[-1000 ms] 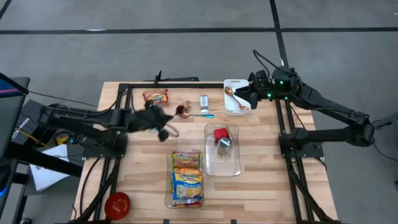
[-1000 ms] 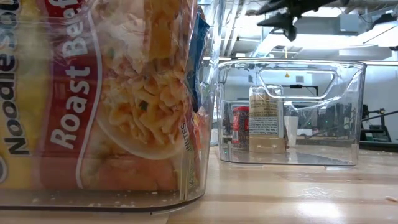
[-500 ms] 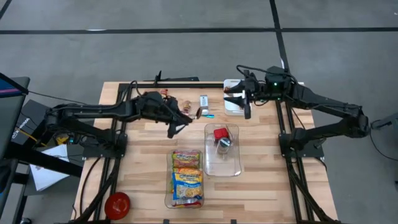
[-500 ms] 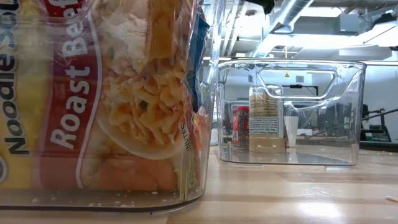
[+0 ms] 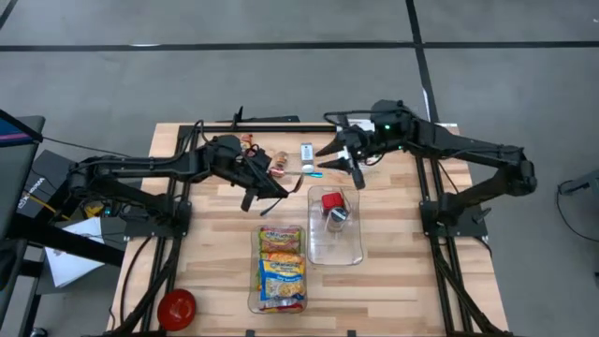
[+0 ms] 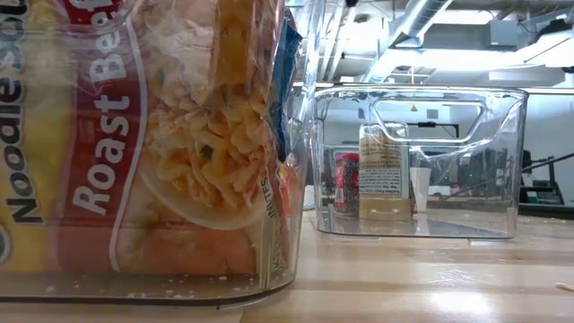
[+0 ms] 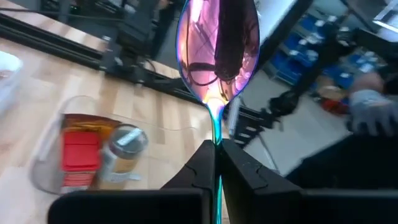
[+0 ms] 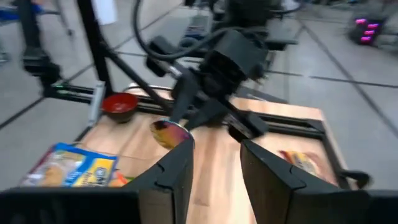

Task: Pick & Place Food Item
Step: Put the bottom blue spoon into the white bin

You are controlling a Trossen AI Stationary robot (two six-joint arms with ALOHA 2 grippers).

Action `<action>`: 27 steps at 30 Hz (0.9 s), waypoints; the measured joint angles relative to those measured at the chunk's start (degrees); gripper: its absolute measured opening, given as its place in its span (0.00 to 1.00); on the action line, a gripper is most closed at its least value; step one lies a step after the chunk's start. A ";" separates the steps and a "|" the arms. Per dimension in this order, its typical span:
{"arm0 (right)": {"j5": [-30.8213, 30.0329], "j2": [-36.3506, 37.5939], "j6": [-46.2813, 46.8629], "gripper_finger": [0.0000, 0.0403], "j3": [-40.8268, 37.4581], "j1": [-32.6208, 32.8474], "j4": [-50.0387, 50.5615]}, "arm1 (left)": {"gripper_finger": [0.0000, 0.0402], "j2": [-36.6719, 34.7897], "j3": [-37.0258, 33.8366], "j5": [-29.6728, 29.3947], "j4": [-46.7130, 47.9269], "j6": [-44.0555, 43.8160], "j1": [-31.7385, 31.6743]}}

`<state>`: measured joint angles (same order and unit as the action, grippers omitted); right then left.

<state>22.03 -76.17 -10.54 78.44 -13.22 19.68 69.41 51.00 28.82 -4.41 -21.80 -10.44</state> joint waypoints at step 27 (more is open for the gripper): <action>12.69 -17.00 -3.60 0.50 20.63 5.66 11.22 | 0.01 0.00 -0.07 22.15 -3.86 -7.18 -4.12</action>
<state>34.71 -93.17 -14.15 99.07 -7.56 30.90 69.41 50.94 50.97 -8.27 -28.97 -14.55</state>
